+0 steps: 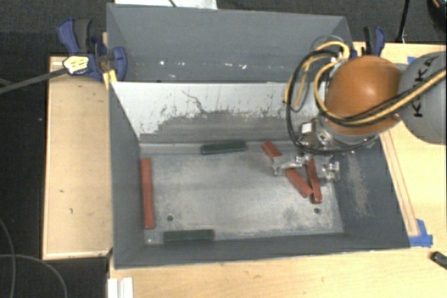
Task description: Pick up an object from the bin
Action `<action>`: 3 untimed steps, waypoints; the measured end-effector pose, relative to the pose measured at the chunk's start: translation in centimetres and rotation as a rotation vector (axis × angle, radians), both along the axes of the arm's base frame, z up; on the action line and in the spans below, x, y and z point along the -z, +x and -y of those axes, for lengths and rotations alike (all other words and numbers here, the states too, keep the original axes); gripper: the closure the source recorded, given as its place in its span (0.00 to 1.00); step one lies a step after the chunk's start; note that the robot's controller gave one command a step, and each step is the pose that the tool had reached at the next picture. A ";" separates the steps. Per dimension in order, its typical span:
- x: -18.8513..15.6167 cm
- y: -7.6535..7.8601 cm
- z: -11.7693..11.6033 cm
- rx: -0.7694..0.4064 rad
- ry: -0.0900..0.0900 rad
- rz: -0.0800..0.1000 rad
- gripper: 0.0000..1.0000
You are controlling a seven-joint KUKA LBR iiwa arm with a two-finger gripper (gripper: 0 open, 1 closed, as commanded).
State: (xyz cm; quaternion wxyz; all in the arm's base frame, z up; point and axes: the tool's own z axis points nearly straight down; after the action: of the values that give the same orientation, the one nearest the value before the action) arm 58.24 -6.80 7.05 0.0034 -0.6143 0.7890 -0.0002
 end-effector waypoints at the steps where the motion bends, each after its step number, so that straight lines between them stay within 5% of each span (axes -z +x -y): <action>1: 0.0 -0.5 1.5 -0.536 -0.003 -0.001 0.00; 2: 0.0 -0.5 1.4 -0.530 -0.002 -0.006 1.00; 3: -0.8 -0.5 1.4 -0.635 -0.003 -0.003 1.00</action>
Offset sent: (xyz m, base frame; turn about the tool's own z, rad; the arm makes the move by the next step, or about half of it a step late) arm -0.0050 -0.0150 -0.0005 -0.5379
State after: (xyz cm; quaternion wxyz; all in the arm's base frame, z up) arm 57.76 -8.20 7.83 0.0013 -0.8301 0.5577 0.0007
